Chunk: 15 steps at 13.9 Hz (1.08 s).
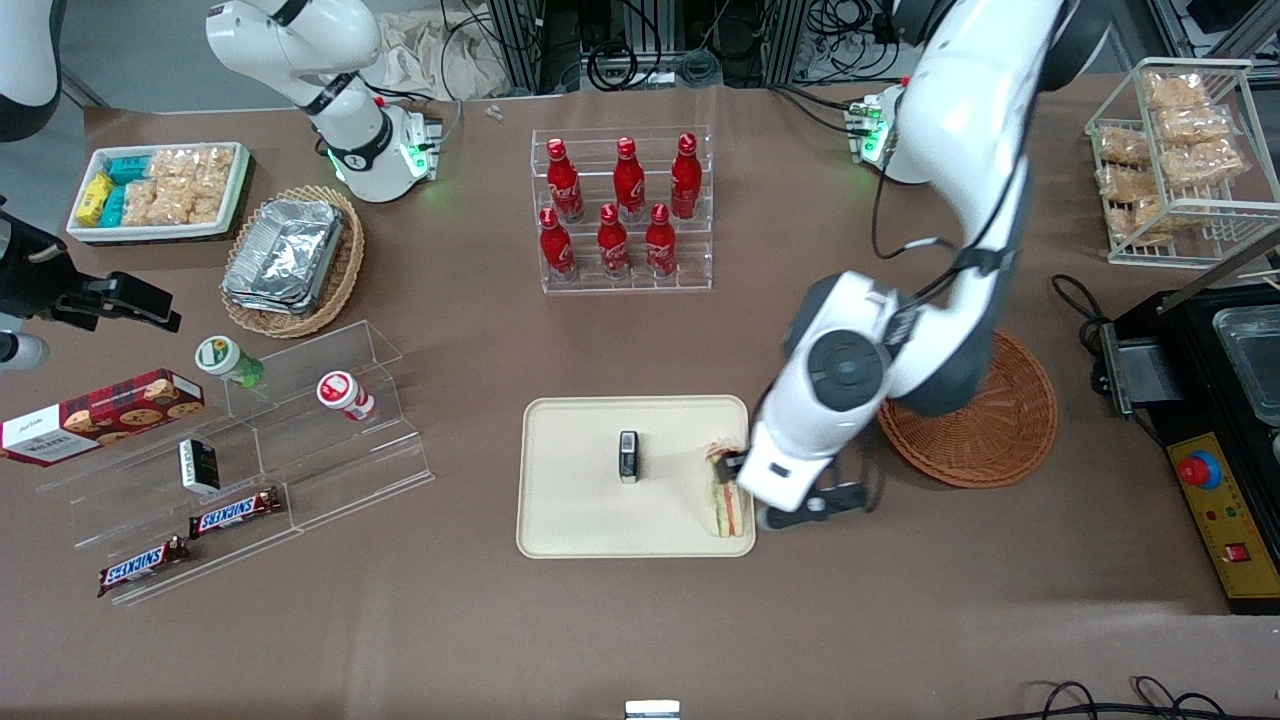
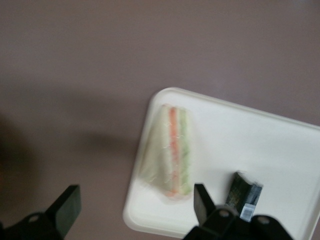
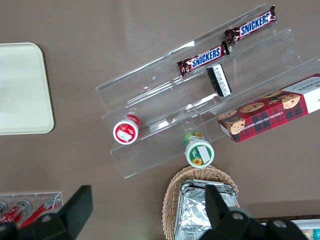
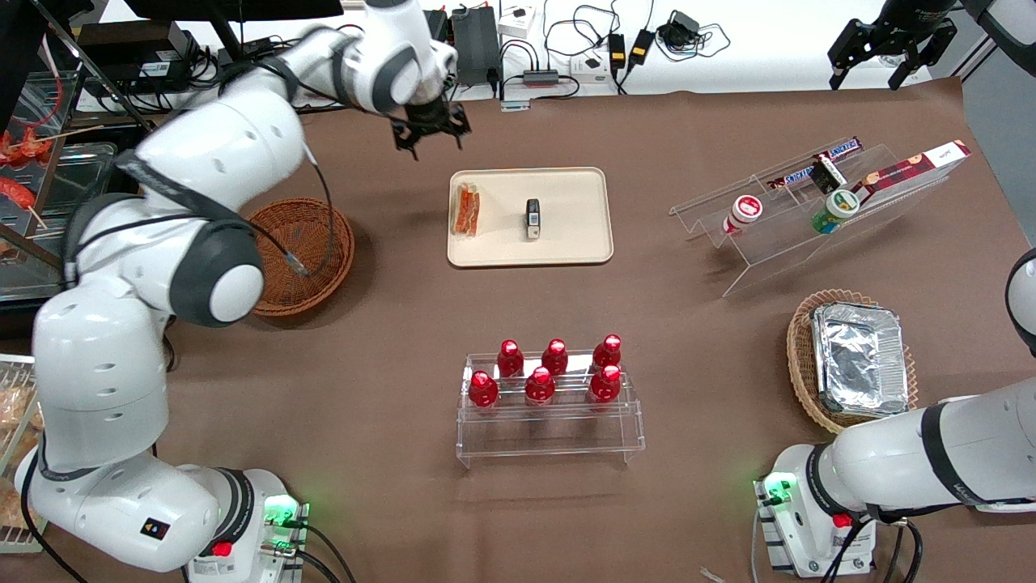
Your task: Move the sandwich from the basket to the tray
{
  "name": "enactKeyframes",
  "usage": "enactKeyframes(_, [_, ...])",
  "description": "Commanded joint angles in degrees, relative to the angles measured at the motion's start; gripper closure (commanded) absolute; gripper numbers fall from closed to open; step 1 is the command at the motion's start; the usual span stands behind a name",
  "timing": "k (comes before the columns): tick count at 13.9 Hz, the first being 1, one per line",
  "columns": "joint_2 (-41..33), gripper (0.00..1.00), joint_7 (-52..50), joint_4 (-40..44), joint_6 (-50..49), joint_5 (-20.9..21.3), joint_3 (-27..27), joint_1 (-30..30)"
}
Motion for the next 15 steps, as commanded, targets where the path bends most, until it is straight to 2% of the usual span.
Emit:
enactKeyframes(1, [-10.0, 0.0, 10.0, -3.9, -9.8, 0.2, -0.5, 6.8])
enactKeyframes(3, [-19.6, 0.0, 12.2, -14.2, -7.8, 0.3, -0.4, 10.6])
enactKeyframes(5, [-29.6, 0.0, 15.7, -26.6, -1.5, 0.3, -0.3, 12.8])
enactKeyframes(7, [-34.2, 0.0, 23.9, -30.9, -0.7, -0.1, -0.4, 17.7])
enactKeyframes(9, [-34.7, 0.0, 28.9, -29.0, -2.6, -0.3, -0.4, 22.3])
enactKeyframes(11, [-33.0, 0.0, 31.0, -22.7, -8.0, -0.8, -0.4, 25.1])
enactKeyframes(13, [-29.9, 0.0, 30.7, -16.7, -10.6, -0.9, -0.4, 26.1])
enactKeyframes(15, [-29.4, 0.0, 30.7, -14.2, -12.6, -0.9, -0.5, 25.9])
